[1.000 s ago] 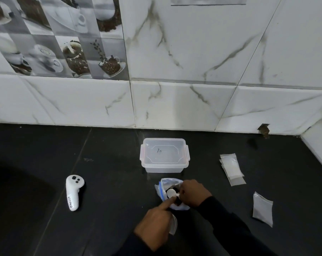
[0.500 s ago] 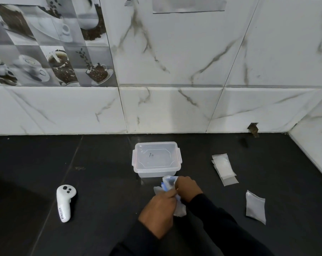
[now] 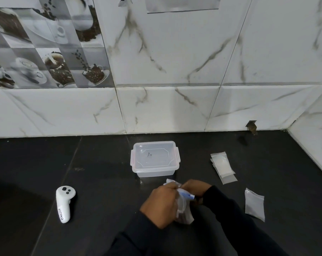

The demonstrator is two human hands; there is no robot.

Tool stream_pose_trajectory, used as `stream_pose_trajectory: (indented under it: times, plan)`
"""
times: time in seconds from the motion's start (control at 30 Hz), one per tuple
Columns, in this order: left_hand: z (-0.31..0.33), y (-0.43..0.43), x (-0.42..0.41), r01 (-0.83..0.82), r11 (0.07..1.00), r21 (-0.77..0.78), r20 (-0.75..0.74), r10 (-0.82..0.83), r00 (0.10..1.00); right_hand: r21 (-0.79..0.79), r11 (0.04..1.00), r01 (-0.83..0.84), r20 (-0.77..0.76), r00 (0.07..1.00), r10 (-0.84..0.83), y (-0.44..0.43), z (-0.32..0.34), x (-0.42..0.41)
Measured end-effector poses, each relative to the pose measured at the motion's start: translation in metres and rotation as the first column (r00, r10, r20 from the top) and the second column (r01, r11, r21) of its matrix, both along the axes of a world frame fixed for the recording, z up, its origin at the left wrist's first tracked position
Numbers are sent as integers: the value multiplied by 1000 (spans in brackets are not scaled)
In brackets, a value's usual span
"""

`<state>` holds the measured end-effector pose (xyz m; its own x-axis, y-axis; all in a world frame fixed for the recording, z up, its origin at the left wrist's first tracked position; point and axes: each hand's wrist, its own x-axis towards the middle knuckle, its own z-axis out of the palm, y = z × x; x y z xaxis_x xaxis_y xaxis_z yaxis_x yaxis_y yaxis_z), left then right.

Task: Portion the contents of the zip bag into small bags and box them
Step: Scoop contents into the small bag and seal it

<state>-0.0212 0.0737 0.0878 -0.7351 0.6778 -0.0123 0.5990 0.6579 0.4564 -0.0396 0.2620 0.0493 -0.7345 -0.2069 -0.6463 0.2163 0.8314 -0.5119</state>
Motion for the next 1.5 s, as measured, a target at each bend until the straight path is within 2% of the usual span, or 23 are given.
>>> stream_pose_trajectory:
  times: [0.1, 0.23, 0.4, 0.5, 0.6, 0.67, 0.77, 0.97, 1.2, 1.33, 1.4, 1.5]
  plan:
    - [-5, -14, 8, -50, 998, 39, 37, 49, 998, -78, 971, 226, 20, 974, -225, -2, 11, -3]
    - [-11, -27, 23, -137, 986, 99, 153, 121, 981, -161, 933, 323, 11, 946, -325, -1, 16, -2]
    - [-6, -28, 35, -236, 952, 193, 205, 196, 959, -304, 893, 333, -128, 914, -385, 0, 27, 5]
    - [-7, -28, 38, -281, 935, 216, 196, 240, 951, -280, 906, 318, -156, 916, -370, 7, 25, 5]
    - [-5, -26, 40, -317, 921, 227, 211, 272, 939, -311, 868, 387, -118, 890, -440, 13, 24, 7]
    - [-2, -24, 37, -339, 911, 235, 239, 284, 928, -316, 875, 368, -205, 874, -441, 17, 29, 11]
    - [2, -22, 33, -345, 909, 234, 284, 276, 918, -364, 857, 365, -301, 824, -479, 20, 47, 24]
    - [4, -12, 25, -346, 914, 213, 297, 277, 914, -527, 768, 363, -335, 742, -581, 2, 106, 73]
    - [9, 1, 22, -353, 924, 148, 334, 289, 897, -435, 767, 472, -470, 608, -640, -30, 99, 122]
    - [5, 5, 23, -330, 932, 153, 346, 262, 901, -384, 781, 493, -522, 582, -624, -31, 85, 134]
    - [3, 7, 25, -344, 927, 146, 345, 278, 896, -333, 814, 477, -589, 569, -574, -32, 74, 138]
    - [-1, 10, 26, -380, 913, 150, 346, 312, 885, -132, 911, 390, -800, 500, -330, -36, 55, 142]
